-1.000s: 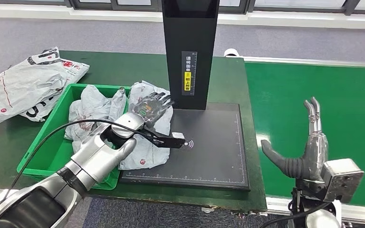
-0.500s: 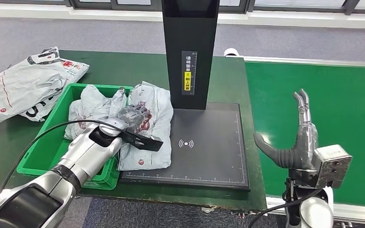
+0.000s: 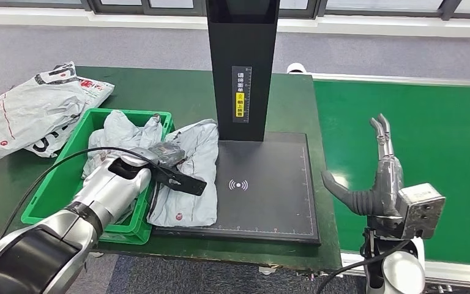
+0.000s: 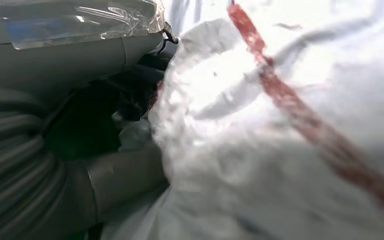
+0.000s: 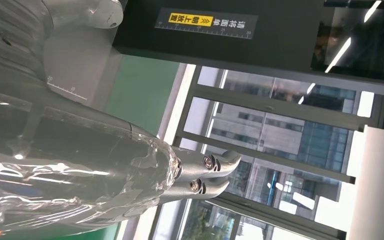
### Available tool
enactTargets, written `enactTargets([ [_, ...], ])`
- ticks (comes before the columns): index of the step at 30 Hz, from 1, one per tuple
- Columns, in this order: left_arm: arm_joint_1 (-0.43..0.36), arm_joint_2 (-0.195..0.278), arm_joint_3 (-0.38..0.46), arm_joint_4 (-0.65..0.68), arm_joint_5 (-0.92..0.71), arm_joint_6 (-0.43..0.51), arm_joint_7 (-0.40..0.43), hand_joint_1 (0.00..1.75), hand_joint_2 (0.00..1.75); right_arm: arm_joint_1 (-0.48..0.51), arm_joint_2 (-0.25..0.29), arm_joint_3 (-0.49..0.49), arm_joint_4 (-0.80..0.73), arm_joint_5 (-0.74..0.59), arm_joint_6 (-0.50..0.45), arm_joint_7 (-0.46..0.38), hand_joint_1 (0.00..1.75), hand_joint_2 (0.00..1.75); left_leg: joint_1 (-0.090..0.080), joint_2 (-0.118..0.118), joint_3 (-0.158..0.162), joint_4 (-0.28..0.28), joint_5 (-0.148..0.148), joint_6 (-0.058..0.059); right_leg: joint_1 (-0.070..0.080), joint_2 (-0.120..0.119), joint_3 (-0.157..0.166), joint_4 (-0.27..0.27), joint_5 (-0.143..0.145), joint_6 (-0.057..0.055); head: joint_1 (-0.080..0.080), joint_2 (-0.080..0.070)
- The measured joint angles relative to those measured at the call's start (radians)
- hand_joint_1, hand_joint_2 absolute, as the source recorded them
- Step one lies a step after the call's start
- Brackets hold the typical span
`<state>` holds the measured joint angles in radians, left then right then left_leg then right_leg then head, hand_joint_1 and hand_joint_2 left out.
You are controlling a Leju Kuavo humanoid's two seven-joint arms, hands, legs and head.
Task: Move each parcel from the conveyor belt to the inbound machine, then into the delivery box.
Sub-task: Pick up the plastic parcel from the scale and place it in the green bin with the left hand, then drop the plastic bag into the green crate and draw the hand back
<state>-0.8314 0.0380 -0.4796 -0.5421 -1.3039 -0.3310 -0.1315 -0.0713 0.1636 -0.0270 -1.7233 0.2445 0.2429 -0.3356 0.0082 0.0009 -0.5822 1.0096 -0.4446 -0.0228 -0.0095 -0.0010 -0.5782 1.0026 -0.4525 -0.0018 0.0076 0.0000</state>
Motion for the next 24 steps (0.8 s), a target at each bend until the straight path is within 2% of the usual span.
enactTargets([
  [5,-0.008,-0.027,0.033,0.011,0.088,0.030,-0.001,1.75,1.75,0.020,-0.010,0.000,-0.007,-0.012,-0.015,0.003,0.00,1.75,0.000,0.000,0.000,0.000,0.000,0.000,0.000,0.000,-0.001,0.000,0.000,0.000,0.000,0.000],
  [11,-0.008,-0.063,0.105,-0.049,0.237,0.143,0.013,1.75,1.75,0.071,-0.015,-0.004,-0.055,-0.015,-0.042,0.014,0.00,1.75,0.000,-0.002,-0.004,0.001,0.001,0.000,0.000,-0.001,-0.004,0.000,0.000,0.000,0.000,0.000],
  [14,0.001,-0.074,0.149,-0.185,0.354,0.208,0.030,1.75,1.75,0.109,-0.015,-0.017,-0.098,-0.008,-0.053,0.014,0.00,1.75,0.000,-0.002,-0.007,0.001,0.001,0.001,0.000,-0.002,-0.005,0.000,0.001,0.000,0.000,0.000],
  [17,0.025,-0.073,0.196,-0.394,0.449,0.237,0.077,1.75,1.75,0.150,-0.015,-0.037,-0.145,-0.002,-0.056,0.014,0.00,1.75,0.000,-0.001,-0.008,0.001,0.000,0.001,-0.001,-0.001,-0.007,0.000,0.001,0.000,0.000,0.000],
  [20,0.049,-0.068,0.231,-0.557,0.477,0.239,0.101,1.75,1.75,0.175,-0.015,-0.051,-0.177,0.001,-0.055,0.014,0.00,1.75,0.000,-0.001,-0.009,0.001,0.000,0.001,-0.001,0.000,-0.008,0.000,0.000,0.001,0.000,0.000],
  [24,0.074,-0.064,0.251,-0.669,0.478,0.247,0.100,1.75,1.75,0.184,-0.015,-0.059,-0.199,0.005,-0.056,0.014,0.00,1.75,0.000,-0.001,-0.009,0.001,0.000,0.001,0.000,-0.001,-0.008,0.000,0.000,0.001,0.000,0.000],
])
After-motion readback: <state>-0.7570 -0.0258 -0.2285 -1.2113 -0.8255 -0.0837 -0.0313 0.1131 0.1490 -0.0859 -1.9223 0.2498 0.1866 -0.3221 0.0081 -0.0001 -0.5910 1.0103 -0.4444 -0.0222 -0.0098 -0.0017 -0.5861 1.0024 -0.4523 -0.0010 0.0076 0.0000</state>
